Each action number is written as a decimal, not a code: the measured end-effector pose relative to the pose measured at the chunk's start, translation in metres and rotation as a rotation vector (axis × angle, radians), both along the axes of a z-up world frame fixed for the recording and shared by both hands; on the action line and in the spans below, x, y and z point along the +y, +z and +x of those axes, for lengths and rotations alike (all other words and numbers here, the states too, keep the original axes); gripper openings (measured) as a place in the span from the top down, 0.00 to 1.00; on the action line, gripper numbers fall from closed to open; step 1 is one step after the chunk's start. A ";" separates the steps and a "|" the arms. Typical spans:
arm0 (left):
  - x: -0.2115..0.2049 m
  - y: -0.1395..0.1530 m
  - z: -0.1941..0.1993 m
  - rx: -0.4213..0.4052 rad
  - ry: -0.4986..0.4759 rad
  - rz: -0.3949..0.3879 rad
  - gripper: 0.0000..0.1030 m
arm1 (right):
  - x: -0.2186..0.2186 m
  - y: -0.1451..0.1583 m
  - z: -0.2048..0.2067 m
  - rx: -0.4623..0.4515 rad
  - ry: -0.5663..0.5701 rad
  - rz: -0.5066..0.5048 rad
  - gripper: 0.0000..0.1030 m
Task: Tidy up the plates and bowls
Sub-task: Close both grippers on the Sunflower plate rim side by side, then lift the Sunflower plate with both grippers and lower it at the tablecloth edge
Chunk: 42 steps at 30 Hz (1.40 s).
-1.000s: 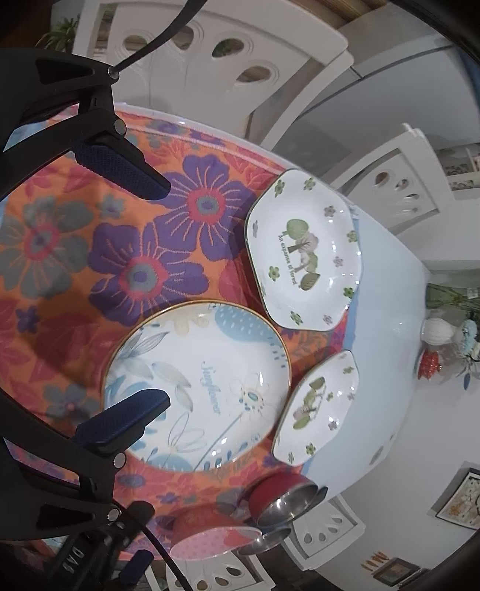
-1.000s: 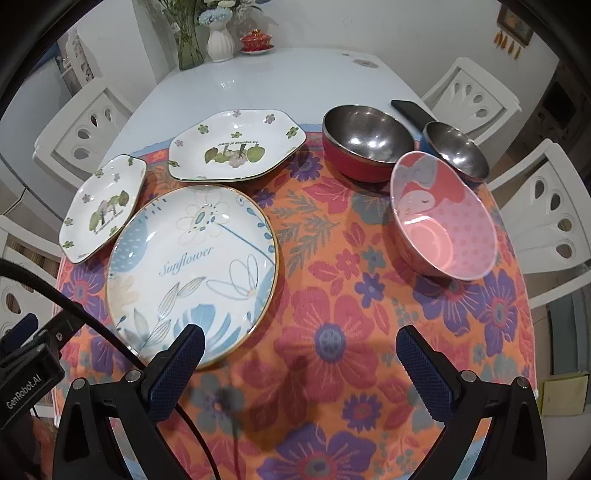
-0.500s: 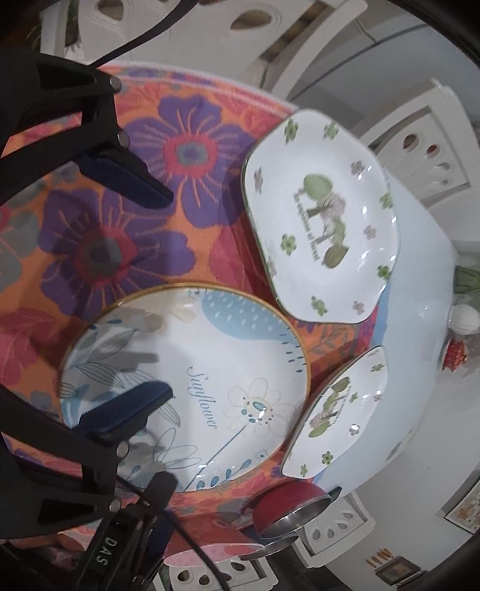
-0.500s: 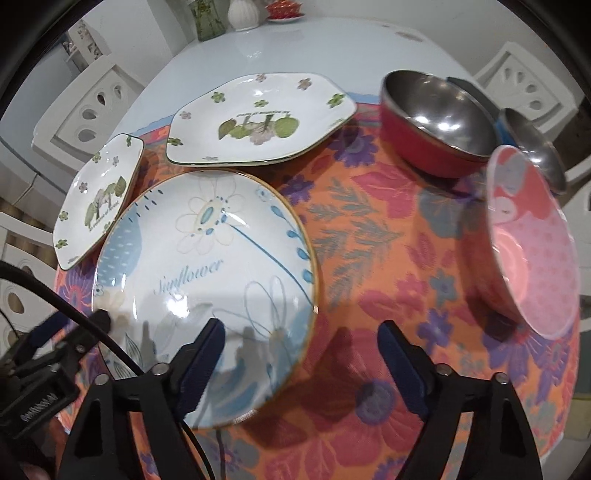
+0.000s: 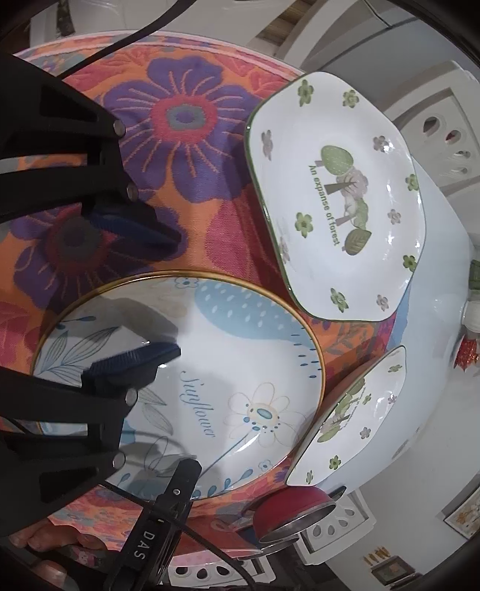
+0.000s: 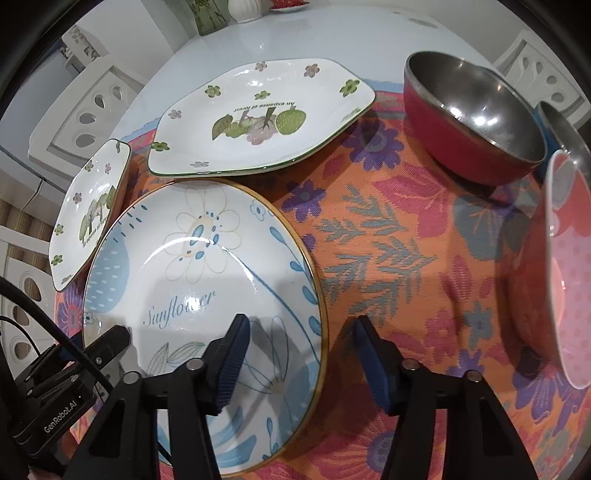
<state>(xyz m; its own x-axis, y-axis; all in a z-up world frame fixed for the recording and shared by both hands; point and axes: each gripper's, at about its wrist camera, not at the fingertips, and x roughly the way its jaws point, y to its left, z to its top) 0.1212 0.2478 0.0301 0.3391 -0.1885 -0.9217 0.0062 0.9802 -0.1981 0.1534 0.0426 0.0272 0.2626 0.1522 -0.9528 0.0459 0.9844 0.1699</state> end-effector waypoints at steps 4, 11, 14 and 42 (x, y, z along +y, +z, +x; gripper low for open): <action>0.002 0.000 0.004 -0.010 -0.004 -0.034 0.69 | 0.001 -0.001 0.003 -0.010 0.008 0.012 0.55; 0.004 0.000 0.005 -0.019 -0.015 -0.052 0.69 | 0.008 -0.002 0.008 -0.019 0.025 0.036 0.63; 0.003 -0.001 0.005 -0.022 -0.018 -0.055 0.69 | 0.009 -0.003 0.009 -0.023 0.025 0.040 0.64; 0.052 0.045 -0.071 -0.047 0.108 -0.072 0.69 | 0.051 0.043 -0.070 -0.014 0.094 0.063 0.64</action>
